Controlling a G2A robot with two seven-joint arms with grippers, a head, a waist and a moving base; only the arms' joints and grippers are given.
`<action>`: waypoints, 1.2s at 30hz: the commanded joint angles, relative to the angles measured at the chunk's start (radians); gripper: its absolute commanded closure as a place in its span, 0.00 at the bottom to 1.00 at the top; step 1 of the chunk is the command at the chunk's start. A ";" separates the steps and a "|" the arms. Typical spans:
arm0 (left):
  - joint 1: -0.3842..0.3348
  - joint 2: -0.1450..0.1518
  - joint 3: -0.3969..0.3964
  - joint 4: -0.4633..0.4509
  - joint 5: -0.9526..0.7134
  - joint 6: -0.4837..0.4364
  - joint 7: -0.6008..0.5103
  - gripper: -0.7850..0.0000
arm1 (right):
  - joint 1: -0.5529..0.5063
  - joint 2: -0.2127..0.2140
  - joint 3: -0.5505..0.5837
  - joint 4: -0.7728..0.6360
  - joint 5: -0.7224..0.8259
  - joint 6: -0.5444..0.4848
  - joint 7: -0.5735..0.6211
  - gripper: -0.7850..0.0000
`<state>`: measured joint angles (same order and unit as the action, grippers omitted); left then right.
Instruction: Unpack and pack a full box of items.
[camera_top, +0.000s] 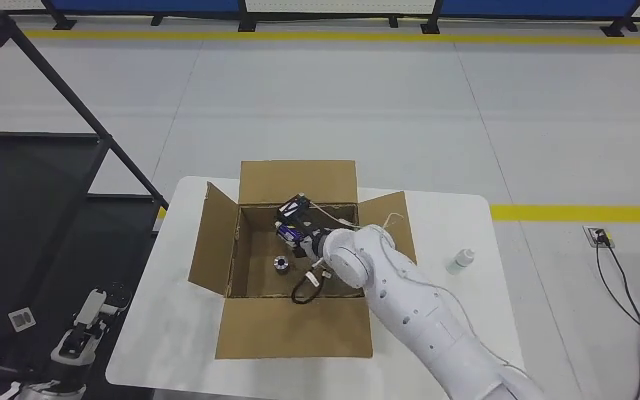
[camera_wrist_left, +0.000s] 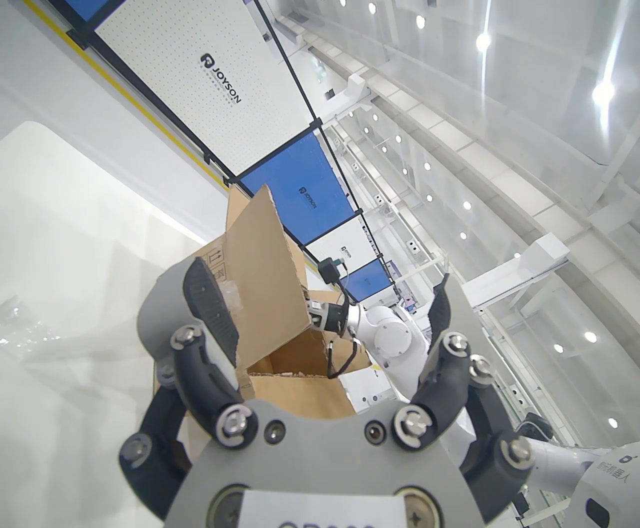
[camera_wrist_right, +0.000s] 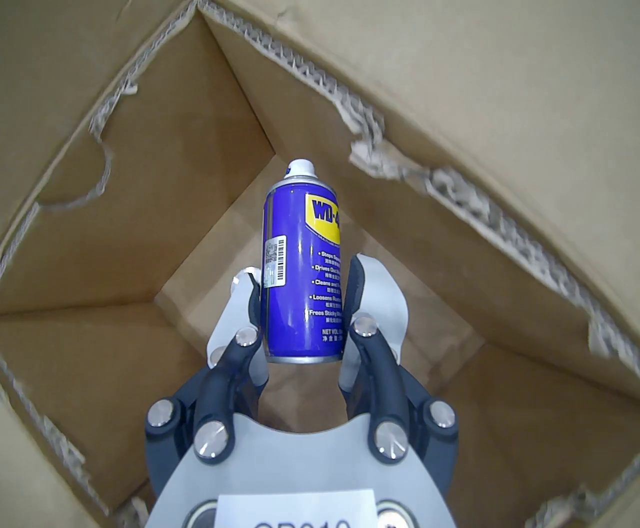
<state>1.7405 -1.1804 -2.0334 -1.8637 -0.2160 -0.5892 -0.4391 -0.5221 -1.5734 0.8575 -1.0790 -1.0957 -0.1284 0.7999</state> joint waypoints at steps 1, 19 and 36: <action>0.000 0.000 0.000 0.000 0.000 0.000 0.000 0.00 | -0.094 0.033 0.056 -0.172 -0.064 0.006 0.107 1.00; 0.000 0.000 0.000 0.000 0.000 0.000 0.000 0.00 | -0.150 0.059 0.123 -0.253 -0.095 -0.038 0.164 1.00; 0.000 0.000 0.000 0.000 0.000 0.000 0.000 0.00 | -0.163 0.064 0.130 -0.247 -0.104 -0.041 0.166 1.00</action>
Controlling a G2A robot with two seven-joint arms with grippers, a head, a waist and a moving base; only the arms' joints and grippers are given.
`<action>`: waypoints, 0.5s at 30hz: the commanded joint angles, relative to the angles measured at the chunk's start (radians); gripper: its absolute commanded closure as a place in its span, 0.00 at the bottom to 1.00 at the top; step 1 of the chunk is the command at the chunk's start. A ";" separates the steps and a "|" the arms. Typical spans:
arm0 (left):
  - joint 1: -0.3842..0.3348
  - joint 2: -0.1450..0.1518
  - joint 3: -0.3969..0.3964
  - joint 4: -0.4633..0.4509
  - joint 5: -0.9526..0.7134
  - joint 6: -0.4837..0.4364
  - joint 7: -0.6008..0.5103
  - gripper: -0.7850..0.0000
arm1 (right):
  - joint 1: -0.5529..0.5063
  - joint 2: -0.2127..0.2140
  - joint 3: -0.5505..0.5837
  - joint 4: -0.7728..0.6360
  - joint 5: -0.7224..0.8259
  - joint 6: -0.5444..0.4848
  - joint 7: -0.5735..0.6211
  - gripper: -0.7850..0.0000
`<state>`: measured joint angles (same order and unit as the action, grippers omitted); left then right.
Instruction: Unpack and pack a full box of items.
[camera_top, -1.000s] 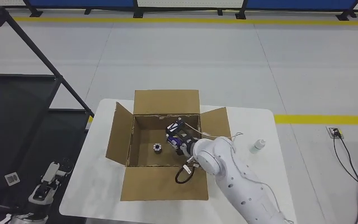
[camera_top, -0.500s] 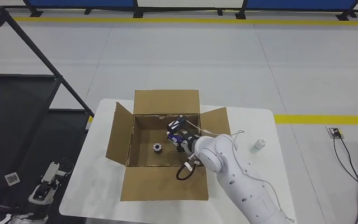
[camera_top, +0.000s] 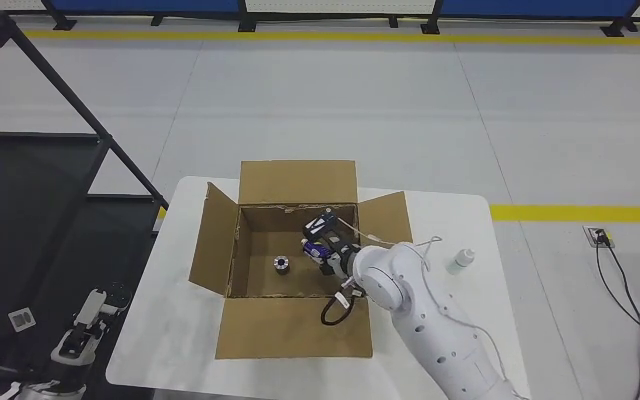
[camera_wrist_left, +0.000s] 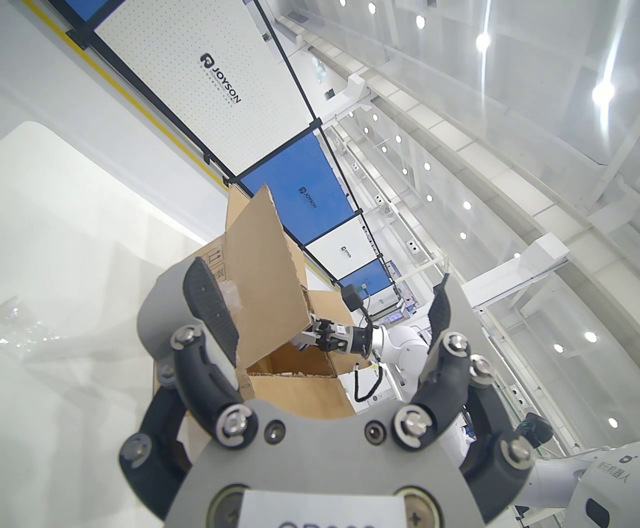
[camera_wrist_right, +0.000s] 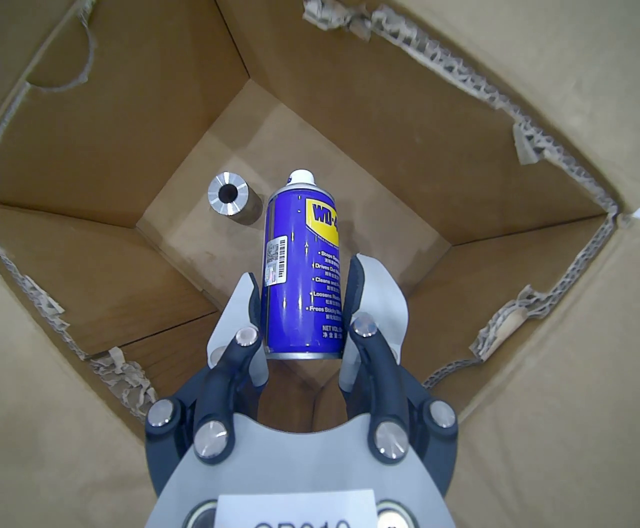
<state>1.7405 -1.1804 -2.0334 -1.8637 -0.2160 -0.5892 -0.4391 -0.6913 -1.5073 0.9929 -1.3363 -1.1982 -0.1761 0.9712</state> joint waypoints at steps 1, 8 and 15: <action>0.000 0.000 0.000 0.000 0.000 0.000 0.000 0.00 | 0.011 -0.004 -0.009 0.017 -0.001 0.010 -0.009 1.00; 0.000 0.000 0.000 0.000 0.000 0.000 0.000 0.00 | -0.033 0.012 0.063 -0.087 0.039 -0.027 -0.078 1.00; 0.000 0.000 0.000 0.000 0.000 0.000 0.000 0.00 | -0.220 0.052 0.227 -0.342 0.070 -0.075 -0.171 1.00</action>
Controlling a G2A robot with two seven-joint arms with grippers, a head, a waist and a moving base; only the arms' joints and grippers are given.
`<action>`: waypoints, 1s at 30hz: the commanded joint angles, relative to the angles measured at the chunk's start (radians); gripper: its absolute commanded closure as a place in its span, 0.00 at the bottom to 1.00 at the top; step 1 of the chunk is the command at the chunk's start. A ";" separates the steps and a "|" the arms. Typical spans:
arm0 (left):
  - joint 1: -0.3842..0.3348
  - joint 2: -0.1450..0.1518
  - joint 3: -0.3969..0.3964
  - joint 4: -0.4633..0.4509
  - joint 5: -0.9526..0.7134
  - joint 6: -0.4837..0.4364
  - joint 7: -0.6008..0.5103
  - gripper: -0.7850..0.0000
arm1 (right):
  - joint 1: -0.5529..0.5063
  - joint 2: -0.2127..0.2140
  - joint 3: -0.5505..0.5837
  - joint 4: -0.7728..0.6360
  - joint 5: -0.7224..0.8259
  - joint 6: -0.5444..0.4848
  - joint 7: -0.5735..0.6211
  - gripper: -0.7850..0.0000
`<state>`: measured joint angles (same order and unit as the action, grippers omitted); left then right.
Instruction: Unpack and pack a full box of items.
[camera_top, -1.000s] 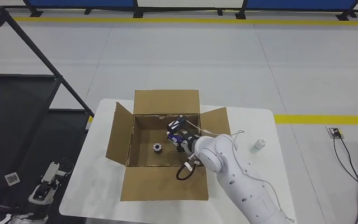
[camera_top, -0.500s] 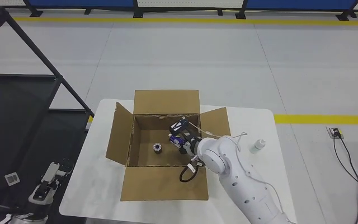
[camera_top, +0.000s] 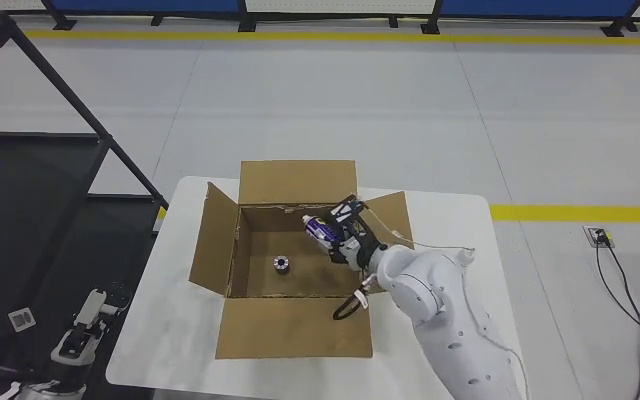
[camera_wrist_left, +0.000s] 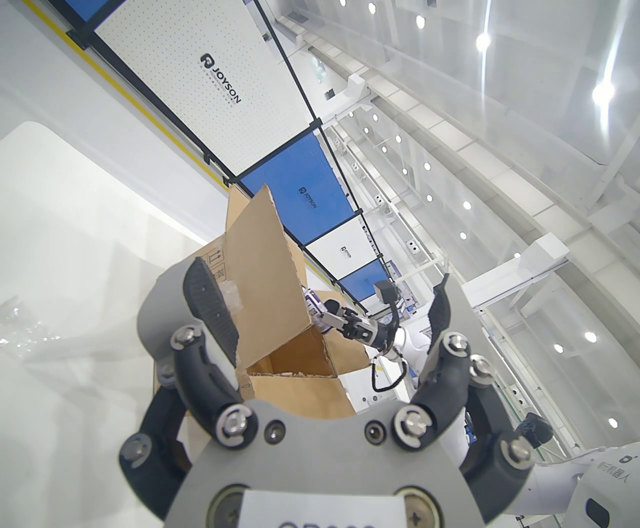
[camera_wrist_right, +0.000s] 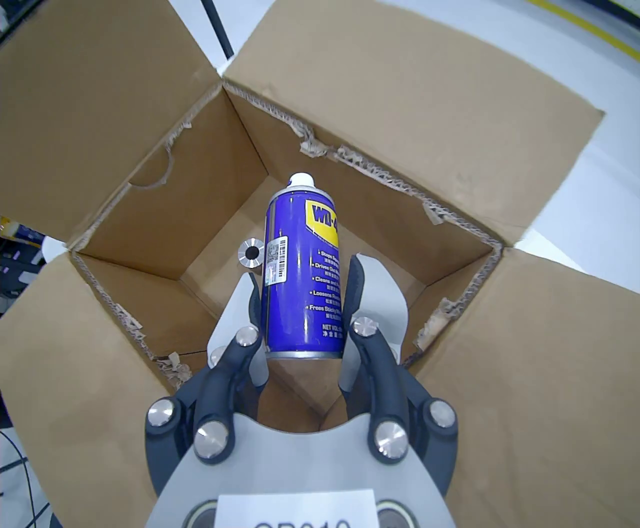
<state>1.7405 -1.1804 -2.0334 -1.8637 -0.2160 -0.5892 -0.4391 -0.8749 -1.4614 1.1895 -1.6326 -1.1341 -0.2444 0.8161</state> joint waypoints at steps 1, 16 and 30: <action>0.000 0.000 0.000 0.000 0.000 0.000 0.000 0.00 | -0.070 0.011 0.059 -0.084 0.012 -0.010 -0.035 1.00; 0.000 0.000 0.000 0.000 0.000 0.000 0.000 0.00 | -0.569 0.060 0.454 -0.395 0.121 0.014 -0.323 1.00; 0.000 0.000 0.000 0.000 0.000 0.000 0.000 0.00 | -0.622 0.083 0.520 -0.205 0.190 0.000 -0.263 1.00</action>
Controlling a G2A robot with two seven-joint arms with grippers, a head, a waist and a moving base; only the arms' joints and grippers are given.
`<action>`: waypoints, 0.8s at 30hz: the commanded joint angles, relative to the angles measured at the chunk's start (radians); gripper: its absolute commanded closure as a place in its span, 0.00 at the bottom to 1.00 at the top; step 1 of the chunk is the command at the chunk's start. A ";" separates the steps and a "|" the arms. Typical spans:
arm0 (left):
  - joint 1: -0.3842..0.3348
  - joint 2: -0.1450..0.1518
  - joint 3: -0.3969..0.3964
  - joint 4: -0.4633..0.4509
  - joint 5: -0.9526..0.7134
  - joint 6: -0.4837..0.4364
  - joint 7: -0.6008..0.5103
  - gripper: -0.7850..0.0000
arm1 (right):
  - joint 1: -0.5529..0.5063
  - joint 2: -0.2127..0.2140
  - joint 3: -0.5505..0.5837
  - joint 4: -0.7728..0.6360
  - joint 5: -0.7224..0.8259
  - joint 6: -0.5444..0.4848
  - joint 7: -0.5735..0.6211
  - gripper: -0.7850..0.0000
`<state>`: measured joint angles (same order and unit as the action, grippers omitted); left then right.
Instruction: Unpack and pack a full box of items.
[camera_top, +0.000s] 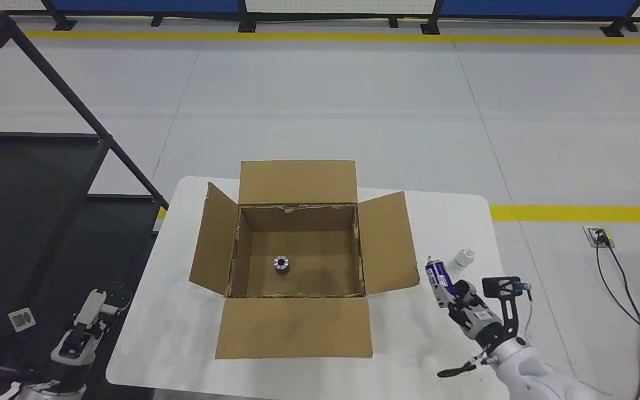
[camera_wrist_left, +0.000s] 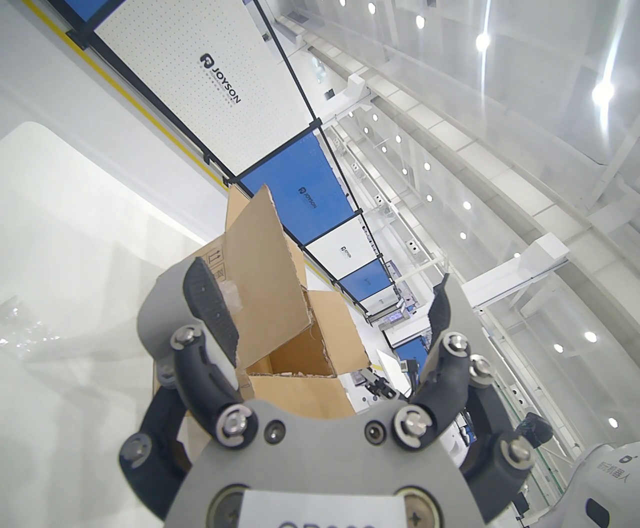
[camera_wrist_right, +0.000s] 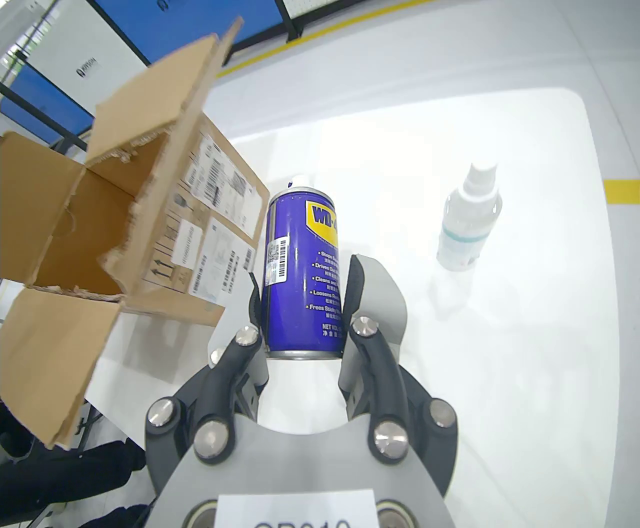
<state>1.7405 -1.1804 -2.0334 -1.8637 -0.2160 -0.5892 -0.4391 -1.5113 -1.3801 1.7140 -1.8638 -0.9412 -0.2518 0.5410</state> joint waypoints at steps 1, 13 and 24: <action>0.000 0.000 0.000 0.000 0.000 0.000 0.000 0.00 | 0.029 0.003 -0.010 0.051 -0.004 0.010 0.020 1.00; 0.000 0.000 0.000 0.000 0.000 0.000 0.000 0.00 | 0.172 0.018 -0.067 0.290 -0.096 0.051 0.060 1.00; 0.000 0.000 0.000 0.000 0.000 0.000 0.000 0.00 | 0.198 0.027 -0.088 0.315 -0.097 0.088 0.069 0.20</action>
<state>1.7405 -1.1804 -2.0334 -1.8637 -0.2160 -0.5892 -0.4391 -1.3122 -1.3537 1.6263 -1.5461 -1.0392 -0.1653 0.6096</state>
